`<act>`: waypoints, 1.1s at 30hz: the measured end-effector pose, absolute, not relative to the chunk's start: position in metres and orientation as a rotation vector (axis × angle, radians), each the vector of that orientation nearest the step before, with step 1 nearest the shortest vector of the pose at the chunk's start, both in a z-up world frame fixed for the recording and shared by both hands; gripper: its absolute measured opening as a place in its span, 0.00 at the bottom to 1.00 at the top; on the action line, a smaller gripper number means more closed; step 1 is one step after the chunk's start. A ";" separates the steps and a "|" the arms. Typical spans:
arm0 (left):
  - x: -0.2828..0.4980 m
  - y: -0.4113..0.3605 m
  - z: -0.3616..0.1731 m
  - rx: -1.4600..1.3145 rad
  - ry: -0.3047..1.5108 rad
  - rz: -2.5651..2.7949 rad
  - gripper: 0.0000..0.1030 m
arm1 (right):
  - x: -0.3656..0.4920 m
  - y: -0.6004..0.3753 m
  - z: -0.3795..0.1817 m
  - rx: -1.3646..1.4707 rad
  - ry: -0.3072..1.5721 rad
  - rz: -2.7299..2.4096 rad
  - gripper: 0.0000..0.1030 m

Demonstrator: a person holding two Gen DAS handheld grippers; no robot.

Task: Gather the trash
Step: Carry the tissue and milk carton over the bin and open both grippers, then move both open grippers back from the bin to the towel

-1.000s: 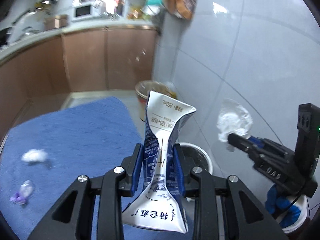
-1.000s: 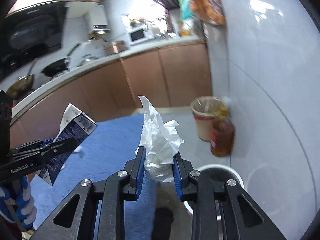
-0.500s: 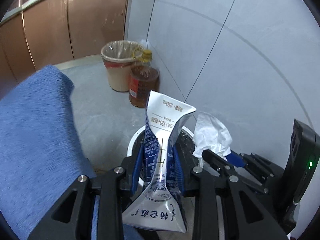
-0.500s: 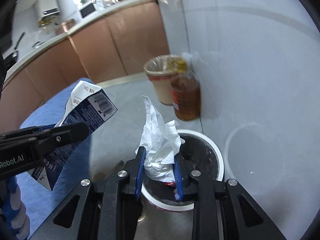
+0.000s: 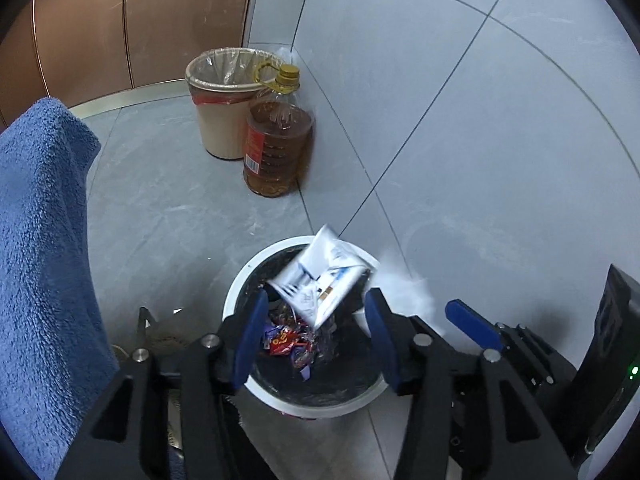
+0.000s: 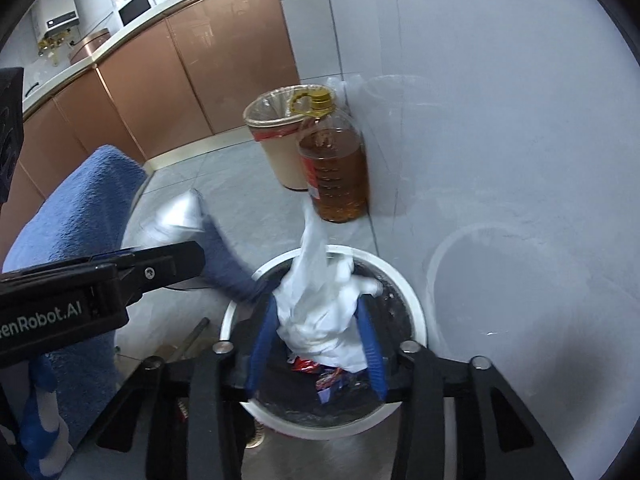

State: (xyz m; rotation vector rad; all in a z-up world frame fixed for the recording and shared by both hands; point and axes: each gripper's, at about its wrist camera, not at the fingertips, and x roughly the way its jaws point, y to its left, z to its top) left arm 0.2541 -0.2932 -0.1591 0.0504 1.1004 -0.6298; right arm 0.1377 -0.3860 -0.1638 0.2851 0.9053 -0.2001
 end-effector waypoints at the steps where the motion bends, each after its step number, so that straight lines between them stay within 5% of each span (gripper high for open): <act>1: 0.253 -0.292 -0.157 0.046 1.098 -0.636 0.48 | 0.137 -0.388 -0.163 0.287 0.903 -0.209 0.44; 12: 0.230 -0.258 -0.112 0.017 1.010 -0.631 0.48 | 0.123 -0.381 -0.136 0.284 0.859 -0.215 0.44; 33: 0.121 -0.116 0.010 -0.018 0.639 -0.425 0.54 | 0.057 -0.288 0.016 0.125 0.586 -0.052 0.52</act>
